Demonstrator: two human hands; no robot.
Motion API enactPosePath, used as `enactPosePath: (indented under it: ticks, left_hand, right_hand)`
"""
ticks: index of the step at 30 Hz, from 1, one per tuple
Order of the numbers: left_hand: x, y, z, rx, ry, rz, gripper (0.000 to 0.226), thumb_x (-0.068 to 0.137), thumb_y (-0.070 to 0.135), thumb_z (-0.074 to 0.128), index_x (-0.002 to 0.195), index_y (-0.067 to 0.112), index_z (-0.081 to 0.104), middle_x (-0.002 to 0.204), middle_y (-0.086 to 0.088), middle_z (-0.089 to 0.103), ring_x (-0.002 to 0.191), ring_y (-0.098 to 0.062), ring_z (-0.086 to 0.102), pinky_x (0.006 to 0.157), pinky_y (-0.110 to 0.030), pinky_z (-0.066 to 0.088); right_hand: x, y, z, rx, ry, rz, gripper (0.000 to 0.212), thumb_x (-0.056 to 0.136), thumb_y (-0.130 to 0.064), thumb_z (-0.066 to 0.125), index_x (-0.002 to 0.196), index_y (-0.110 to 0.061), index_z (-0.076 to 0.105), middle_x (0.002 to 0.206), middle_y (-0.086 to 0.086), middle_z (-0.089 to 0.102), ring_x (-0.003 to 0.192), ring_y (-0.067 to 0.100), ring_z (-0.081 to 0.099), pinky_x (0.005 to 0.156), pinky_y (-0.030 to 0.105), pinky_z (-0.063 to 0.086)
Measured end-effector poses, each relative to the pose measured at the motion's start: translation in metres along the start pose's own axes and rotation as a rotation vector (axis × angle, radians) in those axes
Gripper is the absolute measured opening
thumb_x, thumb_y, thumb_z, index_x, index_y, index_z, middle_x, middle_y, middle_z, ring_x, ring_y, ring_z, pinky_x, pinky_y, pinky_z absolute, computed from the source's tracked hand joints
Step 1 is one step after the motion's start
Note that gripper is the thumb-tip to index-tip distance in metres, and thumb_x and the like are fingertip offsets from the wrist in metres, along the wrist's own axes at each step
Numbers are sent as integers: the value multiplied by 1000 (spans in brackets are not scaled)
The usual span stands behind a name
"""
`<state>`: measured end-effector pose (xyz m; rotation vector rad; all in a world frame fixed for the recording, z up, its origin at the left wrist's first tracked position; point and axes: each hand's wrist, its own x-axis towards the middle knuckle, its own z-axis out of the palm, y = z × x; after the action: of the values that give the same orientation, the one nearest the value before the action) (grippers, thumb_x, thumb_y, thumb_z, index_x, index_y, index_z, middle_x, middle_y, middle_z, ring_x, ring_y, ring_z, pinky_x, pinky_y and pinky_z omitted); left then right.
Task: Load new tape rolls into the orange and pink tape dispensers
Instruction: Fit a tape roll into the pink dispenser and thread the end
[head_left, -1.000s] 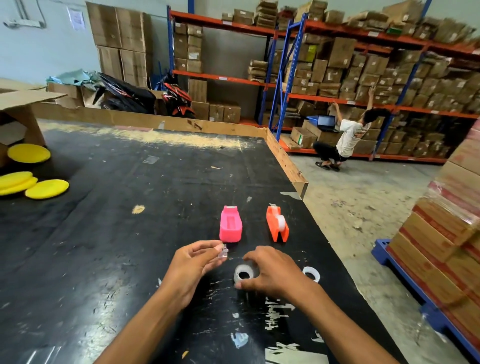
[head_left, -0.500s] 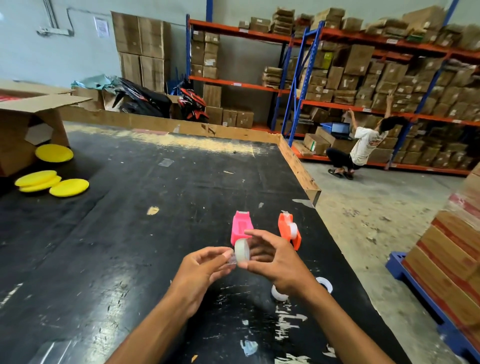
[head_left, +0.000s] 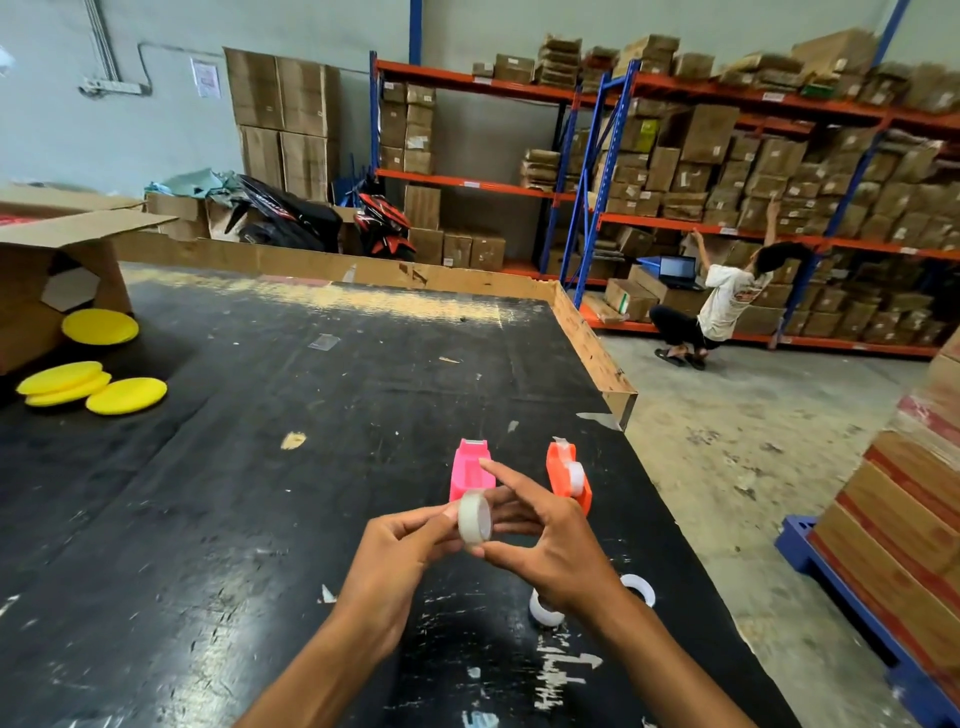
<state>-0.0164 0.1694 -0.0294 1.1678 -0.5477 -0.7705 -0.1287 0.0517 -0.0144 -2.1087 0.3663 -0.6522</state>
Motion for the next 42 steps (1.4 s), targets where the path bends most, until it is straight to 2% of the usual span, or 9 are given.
enactPosePath:
  ticks: [5, 9, 14, 20, 25, 30, 35, 38, 42]
  left_hand:
    - [-2, 8, 6, 39, 19, 10, 28, 91, 12, 55, 81, 11, 81, 90, -13, 79, 90, -21, 73, 90, -38, 53]
    - [-4, 11, 12, 191, 45, 109, 9, 80, 18, 71, 80, 19, 80, 81, -4, 80, 82, -12, 74, 76, -21, 55]
    - [5, 6, 12, 340, 122, 157, 5, 75, 24, 78, 77, 20, 81, 75, -2, 79, 80, -20, 75, 79, -34, 59]
    - [10, 2, 13, 366, 118, 141, 5, 76, 20, 77, 75, 17, 80, 74, -6, 79, 80, -23, 75, 72, -27, 59]
    - [18, -1, 14, 391, 138, 58, 15, 75, 20, 78, 90, 17, 78, 79, -1, 79, 81, -16, 75, 75, -30, 60]
    - [26, 5, 13, 183, 151, -31, 15, 88, 6, 60, 90, 6, 75, 80, -11, 79, 73, -15, 73, 66, -18, 58]
    - [27, 3, 17, 197, 115, 53, 28, 89, 0, 54, 80, 8, 79, 84, -8, 79, 85, -17, 74, 80, -25, 57]
    - [29, -1, 20, 239, 93, 92, 29, 89, -1, 53, 83, 8, 80, 85, -6, 80, 88, -17, 74, 83, -26, 57]
    - [36, -3, 18, 337, 108, 141, 33, 88, 0, 52, 84, 15, 81, 85, -4, 80, 88, -20, 74, 88, -41, 57]
  right_hand:
    - [5, 3, 0, -3, 0, -29, 80, 72, -8, 81, 129, -46, 40, 108, -11, 68, 99, 0, 69, 87, 14, 53]
    - [10, 6, 3, -29, -8, -69, 76, 75, -13, 80, 134, -39, 40, 106, -9, 68, 99, 0, 68, 86, 13, 53]
    - [14, 10, 4, -64, -23, -104, 78, 79, -12, 76, 137, -41, 33, 105, -18, 64, 102, -2, 66, 86, 10, 51]
    - [15, 18, 4, -73, -20, -99, 73, 78, -15, 76, 140, -31, 41, 106, -14, 65, 102, 1, 66, 86, 12, 53]
    - [17, 25, 7, -105, -1, -70, 41, 77, -19, 75, 116, -18, 65, 105, -2, 69, 95, 7, 67, 83, 22, 57]
    - [23, 30, 3, 225, 102, 207, 35, 70, -9, 82, 99, -15, 63, 94, 3, 72, 86, 15, 72, 75, 24, 59]
    - [32, 31, 4, 338, 161, 272, 27, 74, -9, 80, 92, 4, 65, 88, 16, 75, 78, 18, 73, 72, 24, 59]
    - [37, 31, 7, 339, 198, 258, 24, 74, -8, 80, 88, 5, 66, 87, 18, 76, 81, 24, 75, 70, 24, 60]
    - [45, 34, 8, 295, 205, 223, 17, 75, -9, 79, 83, 4, 72, 84, 18, 76, 82, 26, 74, 72, 27, 59]
